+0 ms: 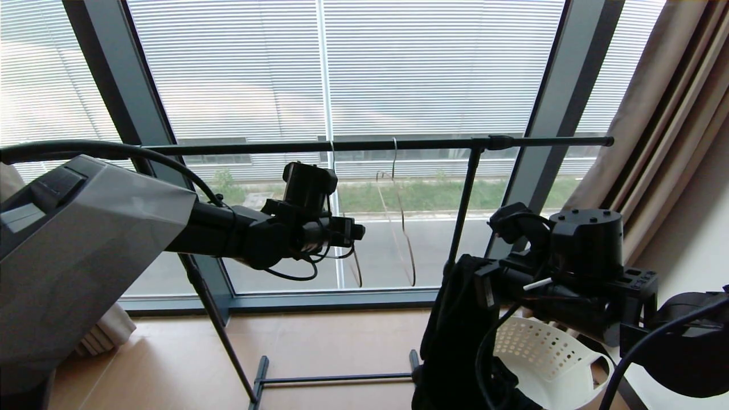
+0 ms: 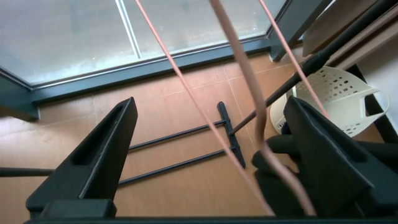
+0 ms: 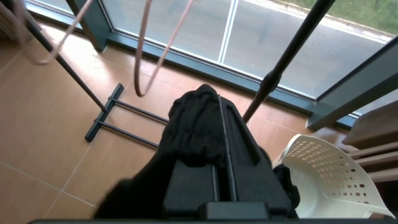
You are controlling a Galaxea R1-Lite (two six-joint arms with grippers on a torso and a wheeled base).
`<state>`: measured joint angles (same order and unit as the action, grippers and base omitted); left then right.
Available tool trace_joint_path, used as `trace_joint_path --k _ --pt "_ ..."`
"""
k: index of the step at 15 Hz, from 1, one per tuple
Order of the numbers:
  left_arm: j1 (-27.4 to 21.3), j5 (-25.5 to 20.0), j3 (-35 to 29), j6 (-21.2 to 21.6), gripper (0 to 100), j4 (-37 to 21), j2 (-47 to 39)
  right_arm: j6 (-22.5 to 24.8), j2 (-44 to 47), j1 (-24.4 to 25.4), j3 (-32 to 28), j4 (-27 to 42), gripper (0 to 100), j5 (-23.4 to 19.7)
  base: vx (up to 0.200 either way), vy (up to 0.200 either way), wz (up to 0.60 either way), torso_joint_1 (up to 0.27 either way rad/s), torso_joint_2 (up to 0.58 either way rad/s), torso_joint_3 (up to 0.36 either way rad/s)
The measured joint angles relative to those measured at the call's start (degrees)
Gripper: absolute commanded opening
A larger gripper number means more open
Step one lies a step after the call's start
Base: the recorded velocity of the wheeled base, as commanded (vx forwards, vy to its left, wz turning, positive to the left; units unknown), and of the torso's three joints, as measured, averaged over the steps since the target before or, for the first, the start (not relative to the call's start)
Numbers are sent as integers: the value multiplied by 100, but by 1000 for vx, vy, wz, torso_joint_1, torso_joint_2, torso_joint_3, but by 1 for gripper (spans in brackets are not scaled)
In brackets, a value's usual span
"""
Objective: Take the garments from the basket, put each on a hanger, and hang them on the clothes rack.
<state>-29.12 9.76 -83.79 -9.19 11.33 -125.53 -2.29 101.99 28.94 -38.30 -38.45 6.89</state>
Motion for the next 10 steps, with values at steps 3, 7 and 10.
trace_joint_path --k 3,7,10 --pt "-26 63 -30 11 100 0 11 0 -2 -13 -11 2 0 -2 0 0 0 0 0 0" --pt "-4 94 -116 22 100 2 -29 2 -4 -6 21 2 0 0 0 0 0 0 0 0" --pt "24 139 -295 22 100 -9 -262 -5 2 2 51 2 0 4 0 0 0 0 0 0"
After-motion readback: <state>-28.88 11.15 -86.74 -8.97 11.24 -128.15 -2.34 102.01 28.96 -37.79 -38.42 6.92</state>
